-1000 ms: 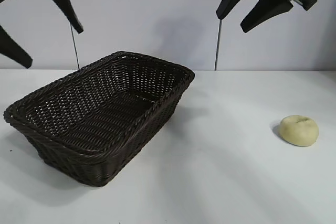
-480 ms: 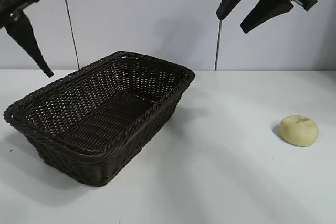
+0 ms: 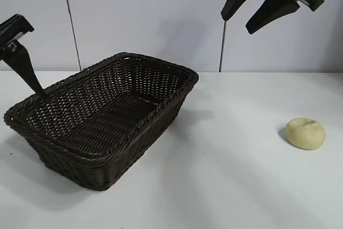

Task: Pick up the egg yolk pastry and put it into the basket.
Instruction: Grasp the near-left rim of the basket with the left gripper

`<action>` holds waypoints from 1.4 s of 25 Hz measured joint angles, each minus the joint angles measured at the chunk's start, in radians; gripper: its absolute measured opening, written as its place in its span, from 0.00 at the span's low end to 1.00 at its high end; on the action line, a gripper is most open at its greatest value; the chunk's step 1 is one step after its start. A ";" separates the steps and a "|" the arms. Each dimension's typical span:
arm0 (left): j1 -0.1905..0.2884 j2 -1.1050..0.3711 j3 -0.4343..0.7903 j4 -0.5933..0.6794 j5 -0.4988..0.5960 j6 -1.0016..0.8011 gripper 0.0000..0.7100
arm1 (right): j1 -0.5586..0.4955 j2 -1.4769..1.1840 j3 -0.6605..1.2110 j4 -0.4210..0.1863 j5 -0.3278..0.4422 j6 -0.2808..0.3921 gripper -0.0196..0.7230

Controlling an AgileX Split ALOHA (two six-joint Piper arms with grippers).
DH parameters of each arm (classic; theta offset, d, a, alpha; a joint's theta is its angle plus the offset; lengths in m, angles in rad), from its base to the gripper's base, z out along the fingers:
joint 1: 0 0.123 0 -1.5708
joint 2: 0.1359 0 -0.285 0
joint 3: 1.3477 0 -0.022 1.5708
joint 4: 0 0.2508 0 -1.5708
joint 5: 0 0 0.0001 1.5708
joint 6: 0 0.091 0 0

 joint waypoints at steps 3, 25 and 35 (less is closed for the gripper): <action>0.000 0.034 0.000 0.000 -0.006 0.000 0.76 | 0.000 0.000 0.000 0.000 0.000 0.000 0.55; 0.000 0.285 0.000 -0.079 -0.218 -0.001 0.76 | 0.000 0.000 0.000 0.000 -0.001 0.000 0.55; 0.000 0.314 0.000 -0.083 -0.217 -0.001 0.49 | 0.000 0.000 0.000 -0.004 -0.001 0.000 0.55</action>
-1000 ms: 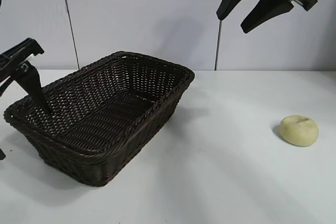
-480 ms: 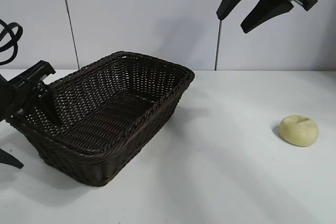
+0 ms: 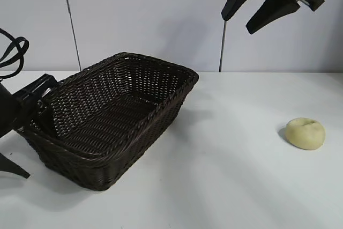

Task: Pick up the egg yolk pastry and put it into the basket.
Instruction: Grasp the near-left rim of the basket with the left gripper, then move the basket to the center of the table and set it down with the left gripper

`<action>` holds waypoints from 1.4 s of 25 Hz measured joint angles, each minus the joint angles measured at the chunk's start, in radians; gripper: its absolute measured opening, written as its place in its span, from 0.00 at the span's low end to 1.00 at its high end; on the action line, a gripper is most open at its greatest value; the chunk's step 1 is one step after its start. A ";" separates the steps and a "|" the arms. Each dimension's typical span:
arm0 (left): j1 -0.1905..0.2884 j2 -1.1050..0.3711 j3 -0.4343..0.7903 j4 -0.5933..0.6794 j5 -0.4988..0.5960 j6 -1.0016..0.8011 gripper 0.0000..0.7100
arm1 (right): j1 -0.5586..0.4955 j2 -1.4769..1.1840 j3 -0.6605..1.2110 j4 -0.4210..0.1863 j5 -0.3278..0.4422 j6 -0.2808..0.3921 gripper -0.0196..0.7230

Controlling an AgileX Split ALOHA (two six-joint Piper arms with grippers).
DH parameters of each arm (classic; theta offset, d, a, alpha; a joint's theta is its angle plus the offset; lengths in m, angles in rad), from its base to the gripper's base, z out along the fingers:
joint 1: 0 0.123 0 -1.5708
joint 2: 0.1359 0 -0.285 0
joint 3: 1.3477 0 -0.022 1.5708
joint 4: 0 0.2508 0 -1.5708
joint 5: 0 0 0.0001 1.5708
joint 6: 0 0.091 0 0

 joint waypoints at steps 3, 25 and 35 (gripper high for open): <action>0.000 0.000 -0.001 -0.005 -0.002 0.000 0.32 | 0.000 0.000 0.000 0.001 0.000 0.000 0.55; 0.001 0.001 -0.202 0.015 0.217 0.121 0.15 | 0.000 0.000 0.000 -0.019 0.001 0.000 0.55; 0.025 0.004 -0.271 0.026 0.327 0.322 0.15 | 0.000 0.000 0.000 -0.022 0.008 0.000 0.55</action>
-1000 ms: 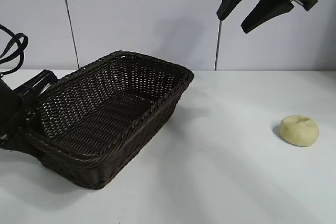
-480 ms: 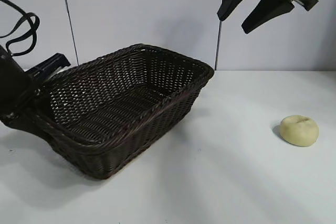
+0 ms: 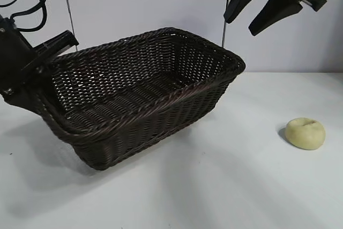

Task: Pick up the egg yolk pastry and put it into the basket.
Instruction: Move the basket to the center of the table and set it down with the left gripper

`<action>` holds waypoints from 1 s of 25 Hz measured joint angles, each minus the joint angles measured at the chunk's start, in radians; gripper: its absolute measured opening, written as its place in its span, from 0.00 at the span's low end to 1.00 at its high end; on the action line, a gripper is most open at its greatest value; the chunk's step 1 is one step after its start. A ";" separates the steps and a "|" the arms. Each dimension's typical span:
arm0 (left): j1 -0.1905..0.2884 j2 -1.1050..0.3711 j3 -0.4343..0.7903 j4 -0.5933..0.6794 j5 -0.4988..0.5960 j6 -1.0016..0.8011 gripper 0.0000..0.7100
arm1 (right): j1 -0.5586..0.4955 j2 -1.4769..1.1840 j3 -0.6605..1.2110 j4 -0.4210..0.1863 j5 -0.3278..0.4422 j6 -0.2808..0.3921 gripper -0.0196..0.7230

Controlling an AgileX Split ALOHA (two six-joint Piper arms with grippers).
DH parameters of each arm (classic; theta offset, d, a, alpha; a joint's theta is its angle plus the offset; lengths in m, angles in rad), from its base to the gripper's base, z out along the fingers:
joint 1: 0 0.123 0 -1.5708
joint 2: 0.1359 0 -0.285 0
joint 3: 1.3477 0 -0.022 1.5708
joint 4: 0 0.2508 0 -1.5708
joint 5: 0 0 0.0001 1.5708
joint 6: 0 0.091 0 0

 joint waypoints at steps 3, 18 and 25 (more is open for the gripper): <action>0.000 0.004 -0.022 0.014 0.030 0.060 0.15 | 0.000 0.000 0.000 0.000 0.001 0.000 0.55; 0.000 0.281 -0.483 0.117 0.381 0.340 0.15 | 0.000 0.000 0.000 0.000 0.003 0.000 0.55; 0.000 0.407 -0.661 0.125 0.419 0.395 0.15 | 0.000 0.000 0.000 -0.001 0.004 0.000 0.55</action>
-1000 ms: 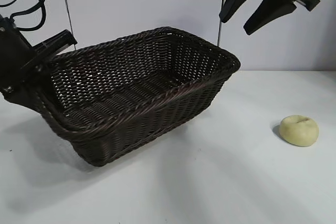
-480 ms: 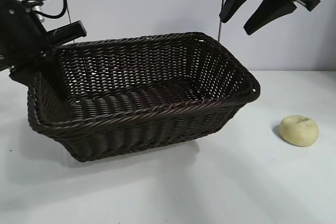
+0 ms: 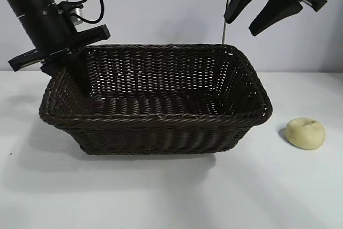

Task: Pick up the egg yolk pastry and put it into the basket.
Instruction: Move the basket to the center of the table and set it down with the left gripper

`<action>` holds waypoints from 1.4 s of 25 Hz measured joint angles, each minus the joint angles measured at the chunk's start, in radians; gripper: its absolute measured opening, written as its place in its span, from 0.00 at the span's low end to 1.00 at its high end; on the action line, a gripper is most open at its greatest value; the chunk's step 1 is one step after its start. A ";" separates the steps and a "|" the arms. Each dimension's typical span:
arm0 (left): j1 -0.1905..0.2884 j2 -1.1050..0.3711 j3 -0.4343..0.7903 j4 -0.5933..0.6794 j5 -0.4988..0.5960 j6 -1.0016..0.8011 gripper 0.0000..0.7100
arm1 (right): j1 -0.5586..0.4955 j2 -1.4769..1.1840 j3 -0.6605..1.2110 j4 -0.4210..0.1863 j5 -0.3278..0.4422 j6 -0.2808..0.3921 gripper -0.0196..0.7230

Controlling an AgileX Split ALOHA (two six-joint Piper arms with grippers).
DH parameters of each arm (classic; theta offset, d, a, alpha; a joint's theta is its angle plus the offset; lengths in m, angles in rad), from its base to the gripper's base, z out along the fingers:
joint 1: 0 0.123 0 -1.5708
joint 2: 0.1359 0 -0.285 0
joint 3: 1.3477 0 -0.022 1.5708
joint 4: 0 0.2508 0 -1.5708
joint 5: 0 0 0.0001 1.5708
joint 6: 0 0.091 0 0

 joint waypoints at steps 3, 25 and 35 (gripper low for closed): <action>0.000 0.028 -0.023 -0.001 0.001 0.005 0.15 | 0.000 0.000 0.000 0.000 0.000 0.000 0.55; 0.000 0.124 -0.023 -0.012 0.008 0.058 0.16 | 0.000 0.000 0.000 -0.003 0.001 0.000 0.55; 0.000 0.094 -0.029 -0.036 -0.002 0.058 0.71 | 0.000 0.000 0.000 -0.003 0.001 0.000 0.55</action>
